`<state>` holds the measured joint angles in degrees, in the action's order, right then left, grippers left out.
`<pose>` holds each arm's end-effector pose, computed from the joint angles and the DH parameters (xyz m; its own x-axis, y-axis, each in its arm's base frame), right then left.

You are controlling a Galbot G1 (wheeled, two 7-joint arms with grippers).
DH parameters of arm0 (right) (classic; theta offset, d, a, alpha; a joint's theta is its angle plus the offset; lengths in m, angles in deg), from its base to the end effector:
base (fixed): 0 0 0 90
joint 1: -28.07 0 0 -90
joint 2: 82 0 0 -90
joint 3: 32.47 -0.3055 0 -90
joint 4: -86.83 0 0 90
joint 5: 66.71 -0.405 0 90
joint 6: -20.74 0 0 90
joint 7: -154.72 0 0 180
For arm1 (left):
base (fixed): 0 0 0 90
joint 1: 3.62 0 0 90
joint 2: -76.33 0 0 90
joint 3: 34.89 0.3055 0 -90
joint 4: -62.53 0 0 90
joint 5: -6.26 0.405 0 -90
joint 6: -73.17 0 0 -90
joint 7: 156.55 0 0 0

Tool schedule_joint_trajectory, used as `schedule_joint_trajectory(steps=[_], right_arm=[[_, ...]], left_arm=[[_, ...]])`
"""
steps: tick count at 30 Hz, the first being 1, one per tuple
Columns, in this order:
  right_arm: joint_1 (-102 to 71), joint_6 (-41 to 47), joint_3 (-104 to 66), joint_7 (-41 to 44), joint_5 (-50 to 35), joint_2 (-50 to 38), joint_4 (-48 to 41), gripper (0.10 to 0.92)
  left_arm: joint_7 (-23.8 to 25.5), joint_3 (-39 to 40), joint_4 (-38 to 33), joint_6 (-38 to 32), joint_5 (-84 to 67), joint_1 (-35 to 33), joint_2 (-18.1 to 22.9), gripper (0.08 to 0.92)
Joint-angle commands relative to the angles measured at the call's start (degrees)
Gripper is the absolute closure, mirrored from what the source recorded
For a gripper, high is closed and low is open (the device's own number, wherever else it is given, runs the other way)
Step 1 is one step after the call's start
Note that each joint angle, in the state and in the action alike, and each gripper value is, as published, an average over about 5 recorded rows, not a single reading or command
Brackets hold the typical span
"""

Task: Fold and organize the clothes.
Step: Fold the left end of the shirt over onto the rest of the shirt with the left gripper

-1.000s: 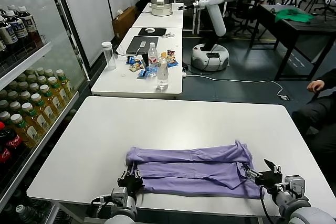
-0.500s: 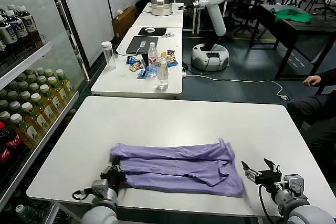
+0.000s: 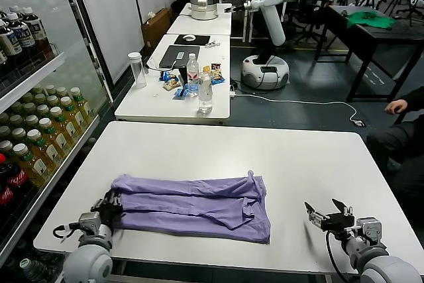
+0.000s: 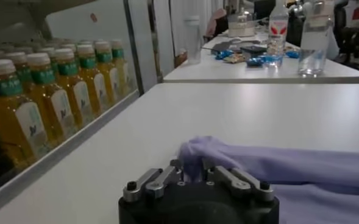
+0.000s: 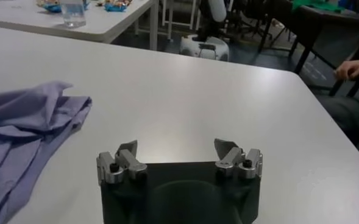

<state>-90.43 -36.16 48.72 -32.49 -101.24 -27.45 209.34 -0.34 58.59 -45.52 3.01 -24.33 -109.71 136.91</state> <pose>0.2769 -0.0936 -0.1973 -0.8674 -0.0478 0.4953 -0.0980 0.9923 -0.0759 0.3227 0.0681 -0.2682 -0.9100 -0.2032 0.3615 -0.1823 0.9790 0.0916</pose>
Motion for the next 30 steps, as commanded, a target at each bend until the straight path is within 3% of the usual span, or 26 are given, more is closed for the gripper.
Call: schedule_joint_trajectory(steps=[1, 13, 16, 23, 30], right_arm=[[0.3, 0.0, 0.1, 0.0, 0.0, 0.1, -0.3, 0.203], [0.6, 0.0, 0.5, 0.0, 0.1, 0.3, -0.6, 0.203], [0.5, 0.0, 0.5, 0.0, 0.1, 0.3, -0.6, 0.203], [0.4, 0.0, 0.4, 0.0, 0.1, 0.3, -0.4, 0.203], [0.3, 0.0, 0.3, 0.0, 0.1, 0.2, 0.0, 0.203]], left_arm=[[0.6, -2.8, -2.6, 0.7, -4.9, -0.6, -2.0, 0.584], [-0.5, 2.0, 1.6, 0.2, -8.5, 4.0, 3.3, 0.242], [-1.4, 3.1, 3.4, 1.0, -6.2, 4.7, 4.0, 0.191], [-2.6, 3.7, 4.6, 2.1, -3.1, 4.1, 4.0, 0.19], [-3.3, 3.5, 4.7, 2.1, -2.6, 3.3, 3.9, 0.363]])
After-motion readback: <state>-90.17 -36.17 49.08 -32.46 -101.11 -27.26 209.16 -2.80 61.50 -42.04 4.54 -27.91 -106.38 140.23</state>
